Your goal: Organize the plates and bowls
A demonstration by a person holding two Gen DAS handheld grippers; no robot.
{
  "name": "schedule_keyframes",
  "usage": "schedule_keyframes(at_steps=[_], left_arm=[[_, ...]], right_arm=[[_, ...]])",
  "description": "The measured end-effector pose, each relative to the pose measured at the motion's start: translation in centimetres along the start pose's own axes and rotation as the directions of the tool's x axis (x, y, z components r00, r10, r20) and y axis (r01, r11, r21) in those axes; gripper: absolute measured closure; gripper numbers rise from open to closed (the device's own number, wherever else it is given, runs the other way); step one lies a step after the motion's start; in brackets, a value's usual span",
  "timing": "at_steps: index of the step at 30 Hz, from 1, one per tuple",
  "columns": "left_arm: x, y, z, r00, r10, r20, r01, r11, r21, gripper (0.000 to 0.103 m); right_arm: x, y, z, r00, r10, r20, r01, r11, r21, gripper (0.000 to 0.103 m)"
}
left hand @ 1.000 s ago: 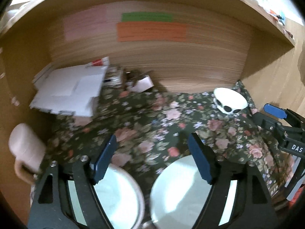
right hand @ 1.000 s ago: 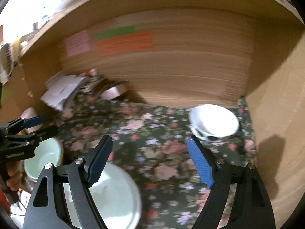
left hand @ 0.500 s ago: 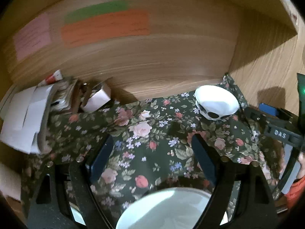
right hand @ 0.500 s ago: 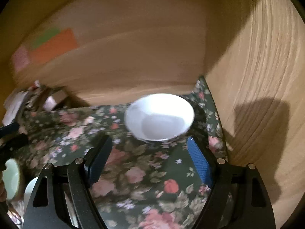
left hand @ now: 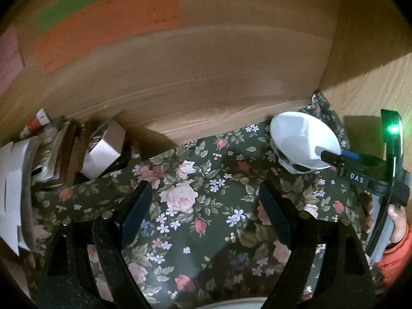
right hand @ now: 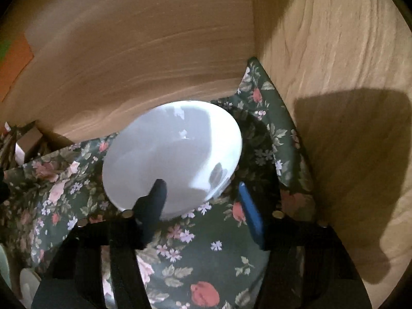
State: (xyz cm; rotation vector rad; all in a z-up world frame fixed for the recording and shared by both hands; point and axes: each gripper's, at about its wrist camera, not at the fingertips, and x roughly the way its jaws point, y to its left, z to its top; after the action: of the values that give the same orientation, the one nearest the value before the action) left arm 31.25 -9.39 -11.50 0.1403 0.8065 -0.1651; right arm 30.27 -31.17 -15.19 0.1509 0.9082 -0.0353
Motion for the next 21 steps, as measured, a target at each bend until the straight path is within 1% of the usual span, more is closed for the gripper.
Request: schedule_keyframes(at_steps=[2,3,4,6,8,9,11,13,15,21], left_arm=[[0.7,-0.3,0.1,1.0,0.004,-0.004,-0.004,1.0,0.013,0.018],[1.0,-0.5,0.1,1.0,0.005,-0.006,-0.005,1.0,0.02,0.018],[1.4,-0.8,0.1,1.0,0.008,-0.013,-0.007,0.999,0.031,0.018],[2.0,-1.2,0.2,1.0,0.011,-0.02,-0.01,0.999,0.047,0.018],[2.5,-1.4,0.3,1.0,0.01,-0.019,-0.009,0.998,0.058,0.018],[2.7,-1.5,0.3,1.0,0.009,-0.019,-0.008,0.998,0.062,0.018],[3.1,-1.8,0.4,1.0,0.006,-0.02,-0.004,0.997,0.075,0.018],[3.5,-2.0,0.4,1.0,0.001,-0.027,0.001,0.996,0.084,0.018],[3.9,-2.2,0.3,0.999,-0.003,-0.038,0.006,0.996,0.094,0.018],[4.9,-2.3,-0.1,0.998,-0.004,-0.068,0.01,0.996,0.093,0.018]], right_arm=[[0.4,-0.2,0.2,1.0,0.003,-0.007,-0.003,1.0,0.007,0.054],[0.8,-0.4,0.2,1.0,0.014,-0.017,-0.014,1.0,0.013,0.058],[1.2,-0.5,0.3,0.999,0.029,-0.031,-0.028,0.999,0.022,0.06],[1.6,-0.5,0.3,0.999,0.028,-0.038,-0.027,0.999,0.032,0.06],[1.9,-0.3,0.3,0.999,0.019,-0.037,-0.019,1.0,0.02,0.062],[1.9,-0.3,0.3,0.999,0.013,-0.038,-0.013,1.0,0.012,0.065],[2.1,0.0,0.2,0.999,0.003,-0.046,-0.004,1.0,-0.015,0.07],[2.1,0.5,-0.1,0.998,0.017,-0.058,-0.019,0.999,-0.042,0.075],[2.0,1.3,-0.5,0.997,0.035,-0.07,-0.04,0.996,-0.075,0.078],[0.9,3.9,-2.3,0.989,0.1,-0.111,-0.117,0.979,-0.165,0.079]])
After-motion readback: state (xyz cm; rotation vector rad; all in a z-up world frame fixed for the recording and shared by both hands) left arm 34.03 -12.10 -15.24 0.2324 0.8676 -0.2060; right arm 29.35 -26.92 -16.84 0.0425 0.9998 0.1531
